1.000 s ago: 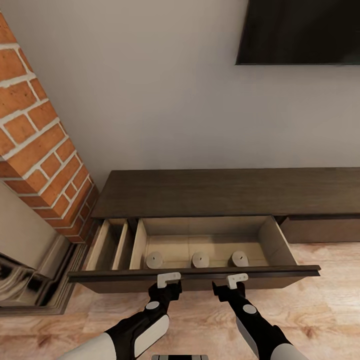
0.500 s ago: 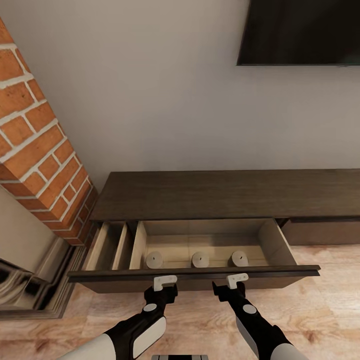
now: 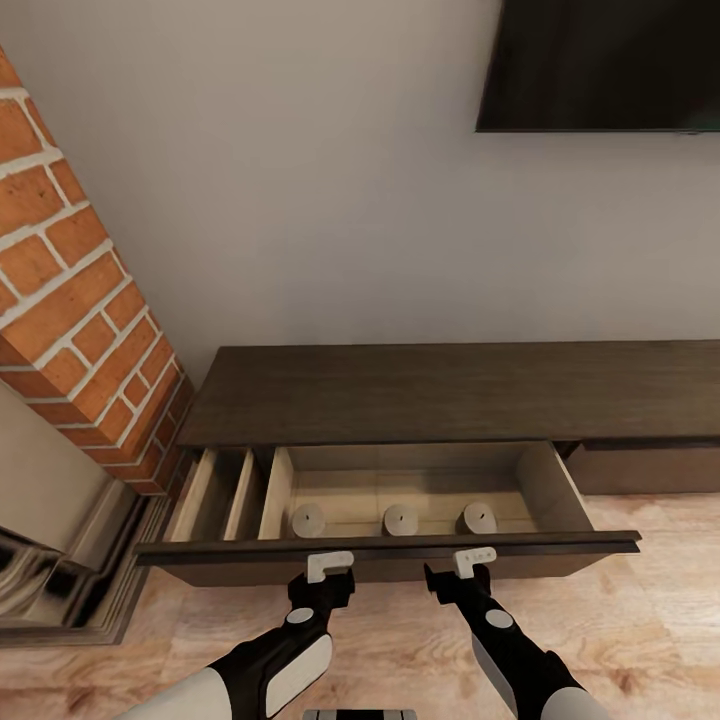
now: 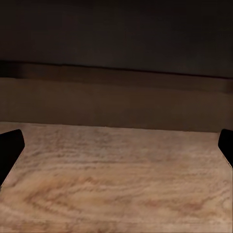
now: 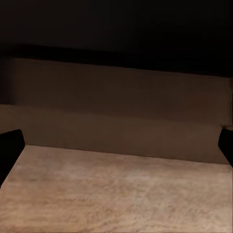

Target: Place each of the two pumpkins and all three candles from the living room inside a cabinet in the living room (use any cabinet), then make sure every cabinet is closed, and position the cauldron so it is next to a table in the living room.

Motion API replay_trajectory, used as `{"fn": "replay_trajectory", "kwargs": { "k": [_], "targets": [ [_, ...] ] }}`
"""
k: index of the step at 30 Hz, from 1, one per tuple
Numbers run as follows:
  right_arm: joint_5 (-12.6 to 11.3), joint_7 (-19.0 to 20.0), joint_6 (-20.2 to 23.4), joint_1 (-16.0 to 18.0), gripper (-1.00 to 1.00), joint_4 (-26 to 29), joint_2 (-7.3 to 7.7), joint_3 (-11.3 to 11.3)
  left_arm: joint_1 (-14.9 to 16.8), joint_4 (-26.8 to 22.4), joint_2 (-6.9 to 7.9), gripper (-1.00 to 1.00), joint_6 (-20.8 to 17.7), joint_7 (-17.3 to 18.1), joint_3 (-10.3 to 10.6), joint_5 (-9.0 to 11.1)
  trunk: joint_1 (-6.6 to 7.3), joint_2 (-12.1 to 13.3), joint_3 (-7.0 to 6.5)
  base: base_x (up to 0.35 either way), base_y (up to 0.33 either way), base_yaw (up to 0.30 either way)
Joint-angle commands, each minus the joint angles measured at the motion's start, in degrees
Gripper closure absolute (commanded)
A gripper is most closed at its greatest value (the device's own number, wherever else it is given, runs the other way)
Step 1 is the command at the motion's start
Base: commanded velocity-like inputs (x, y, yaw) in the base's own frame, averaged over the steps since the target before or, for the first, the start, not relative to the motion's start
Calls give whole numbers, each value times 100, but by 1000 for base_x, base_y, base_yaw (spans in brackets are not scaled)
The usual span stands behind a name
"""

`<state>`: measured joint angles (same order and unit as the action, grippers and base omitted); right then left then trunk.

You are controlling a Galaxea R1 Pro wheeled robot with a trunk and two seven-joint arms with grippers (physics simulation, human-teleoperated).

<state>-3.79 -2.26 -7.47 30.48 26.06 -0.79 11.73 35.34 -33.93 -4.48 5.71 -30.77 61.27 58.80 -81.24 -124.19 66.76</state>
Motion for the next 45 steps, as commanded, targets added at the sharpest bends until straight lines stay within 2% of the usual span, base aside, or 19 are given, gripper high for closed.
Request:
{"fn": "replay_trajectory", "kwargs": {
  "k": [1,7,30,34,45],
  "targets": [
    [-13,-3,0,2,-100,5,0,4,0,-1,0,-100,0,0,0,0,0,0,-1,293,0,0],
    [-172,-3,8,2,-100,4,5,4,1,1,0,-100,0,0,-1,0,0,0,-1,325,0,0],
    [-183,-3,9,2,-100,1,1,13,1,-6,2,-100,2,0,-10,0,0,0,-1,335,0,0],
    [-183,-3,9,2,-100,1,0,13,0,-8,4,-100,8,0,-20,8,0,0,-1,-81,0,0],
    [-185,-3,9,2,-100,3,0,13,-1,-8,0,-100,9,0,-19,9,0,0,-1,-325,0,0]
  ]
}}
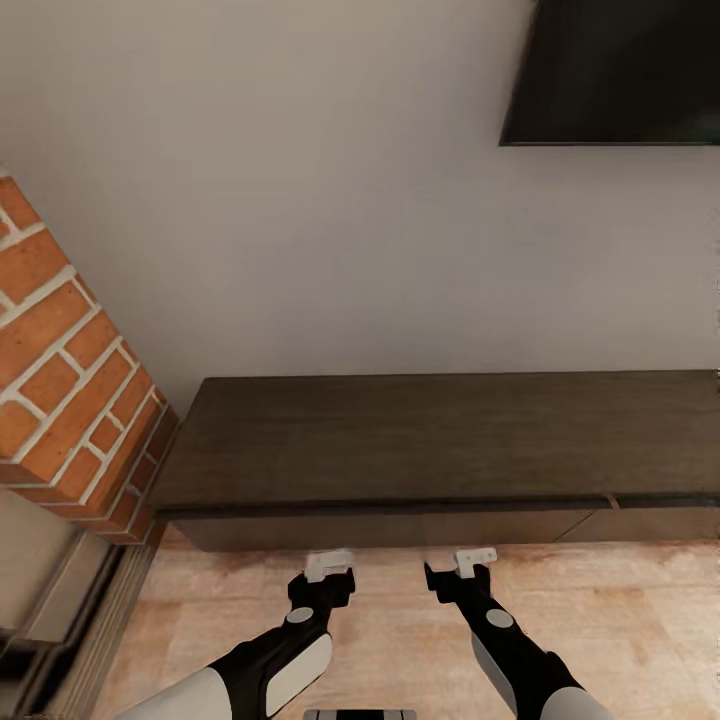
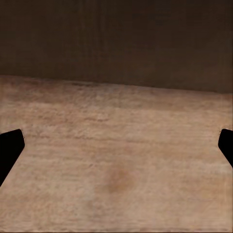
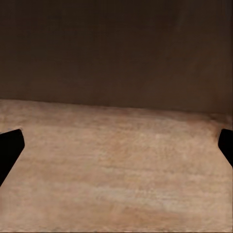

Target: Place each of the two pumpkins and all three candles from the living room inside a cabinet in the living room (use any cabinet), then make sure every cabinet is closed, and position the cauldron so it is next to a table in the living room.

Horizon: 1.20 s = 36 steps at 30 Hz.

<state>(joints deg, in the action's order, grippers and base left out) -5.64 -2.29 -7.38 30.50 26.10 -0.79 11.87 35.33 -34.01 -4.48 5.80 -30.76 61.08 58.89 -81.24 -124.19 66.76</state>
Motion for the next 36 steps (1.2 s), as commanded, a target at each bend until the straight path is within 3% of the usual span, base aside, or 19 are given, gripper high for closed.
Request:
{"fn": "replay_trajectory", "kwargs": {
  "k": [1,12,13,16,19,20,28,31,36],
  "targets": [
    [-1,0,0,0,-100,0,0,0,1,0,0,-100,0,0,0,0,0,0,0,-334,0,0],
    [-7,-4,9,-1,-100,0,2,0,0,13,2,-100,0,0,-17,9,0,0,0,-334,0,0],
    [-22,-3,43,0,-100,-19,38,0,1,356,-9,-100,7,2,-22,30,0,0,0,-92,0,0],
    [-24,2,44,0,-100,-144,61,0,-5,411,-8,-100,7,1,-25,66,44,80,-36,-40,0,0],
    [-28,23,57,0,-100,-471,67,0,-28,458,-3,-100,-54,0,-11,820,110,200,-90,-2,0,0],
    [-31,25,55,0,-100,-752,70,0,-34,769,8,-100,-77,22,-2,1294,132,241,-108,0,0,0],
    [-33,26,60,0,-100,-1148,66,0,-92,1181,24,-100,-135,33,-2,1498,308,561,-251,0,0,0],
    [-29,33,63,0,-100,-1389,61,0,-184,1340,33,-100,-159,40,-7,1686,373,682,-312,0,0,0],
    [-16,35,68,0,-100,-1683,31,0,-368,1395,173,-100,-151,78,-2,1918,483,882,-439,0,0,0]
  ]
}}
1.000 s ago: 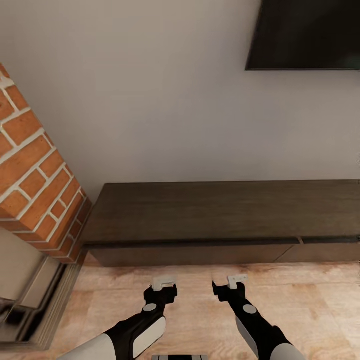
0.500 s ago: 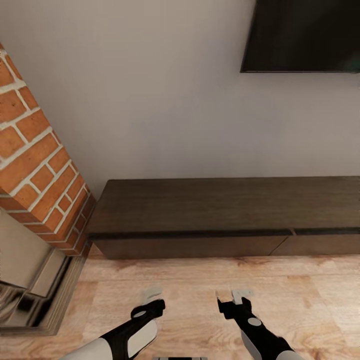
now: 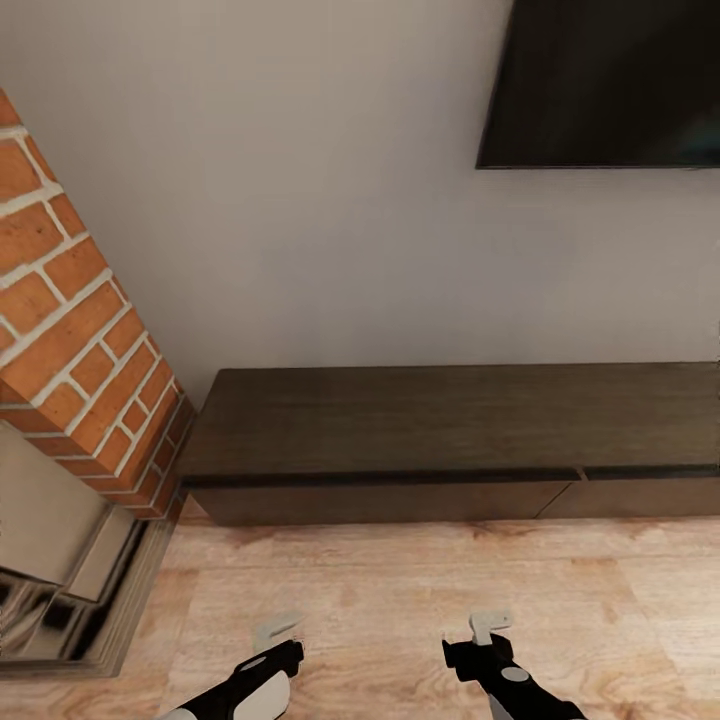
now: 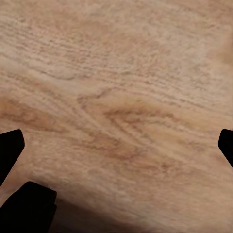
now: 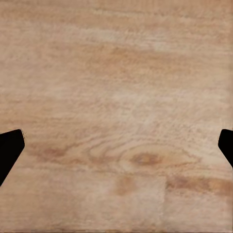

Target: Place each of the two pumpkins and all three candles from the living room inside a cabinet in the living room (use any cabinet), then make sure every cabinet is closed, and position the cauldron so it is next to a table in the living room.

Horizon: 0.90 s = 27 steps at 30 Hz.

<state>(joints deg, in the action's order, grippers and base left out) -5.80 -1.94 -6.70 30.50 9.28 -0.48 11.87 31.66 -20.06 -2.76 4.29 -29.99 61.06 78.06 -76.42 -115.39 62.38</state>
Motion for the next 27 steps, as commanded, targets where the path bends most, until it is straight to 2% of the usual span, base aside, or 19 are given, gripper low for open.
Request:
{"fn": "replay_trajectory", "kwargs": {
  "k": [1,10,12,17,27],
  "targets": [
    [2,3,-2,0,-100,-67,-5,0,-17,4,19,-100,0,1,1,16,22,42,-28,0,0,0],
    [18,9,-73,0,-100,-396,29,0,-119,17,1,-100,-22,-29,11,43,220,403,-271,0,0,0],
    [-2,9,-83,-4,-100,-415,0,0,-125,121,84,-100,-24,-36,4,46,264,483,-326,0,0,0],
    [-10,2,-89,-8,-100,-455,0,0,-125,237,106,-100,-30,-35,-4,63,374,683,-462,0,0,0],
    [12,2,-351,-9,-100,-592,-17,0,-197,498,68,-100,-25,-28,2,62,374,683,-546,0,0,107]
  ]
}}
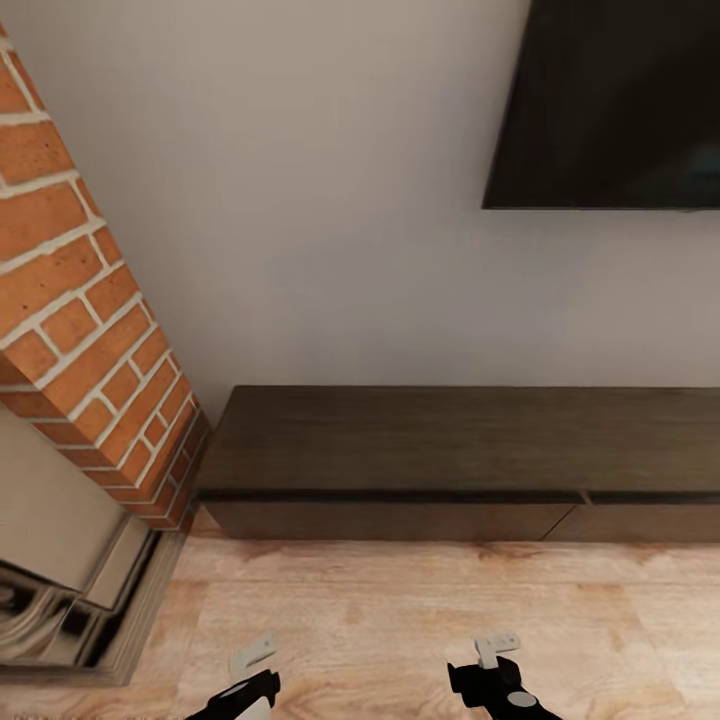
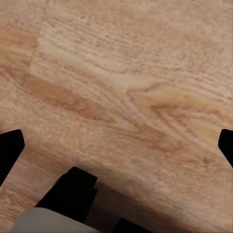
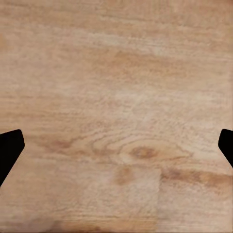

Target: Place each of the two pumpkins and all three candles from the living room inside a cabinet in the living room (use any cabinet), then make sure every cabinet is closed, and position the cauldron so it is next to a table in the living room.

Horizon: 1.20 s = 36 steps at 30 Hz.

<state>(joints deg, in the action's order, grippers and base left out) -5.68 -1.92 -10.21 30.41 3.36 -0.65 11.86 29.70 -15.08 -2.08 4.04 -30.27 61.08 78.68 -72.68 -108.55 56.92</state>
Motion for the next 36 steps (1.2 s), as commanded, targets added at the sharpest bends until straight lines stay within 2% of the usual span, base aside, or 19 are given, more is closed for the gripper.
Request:
{"fn": "replay_trajectory", "kwargs": {
  "k": [1,8,14,27,33,36],
  "targets": [
    [-1,0,-3,0,-100,-1,3,1,-6,2,4,-100,0,1,0,-1,0,0,-8,0,0,194],
    [-19,-1,-10,0,-100,-9,12,1,-35,5,23,-100,0,7,0,0,0,0,-58,0,0,203],
    [-28,-1,-20,0,-100,-264,13,1,-208,5,-14,-100,7,32,0,0,0,0,-100,-5,0,205],
    [-29,-1,-17,0,-100,-274,4,1,-254,5,-27,-100,18,39,0,-2,0,0,-191,-243,-25,207],
    [-29,-1,-18,0,-100,-274,10,1,-278,18,34,-100,19,38,0,-1,0,0,-223,-17,-1,245],
    [-29,-1,-17,0,-100,-274,33,1,-350,86,116,-100,19,39,6,-4,0,0,-237,-1,0,254]
  ]
}}
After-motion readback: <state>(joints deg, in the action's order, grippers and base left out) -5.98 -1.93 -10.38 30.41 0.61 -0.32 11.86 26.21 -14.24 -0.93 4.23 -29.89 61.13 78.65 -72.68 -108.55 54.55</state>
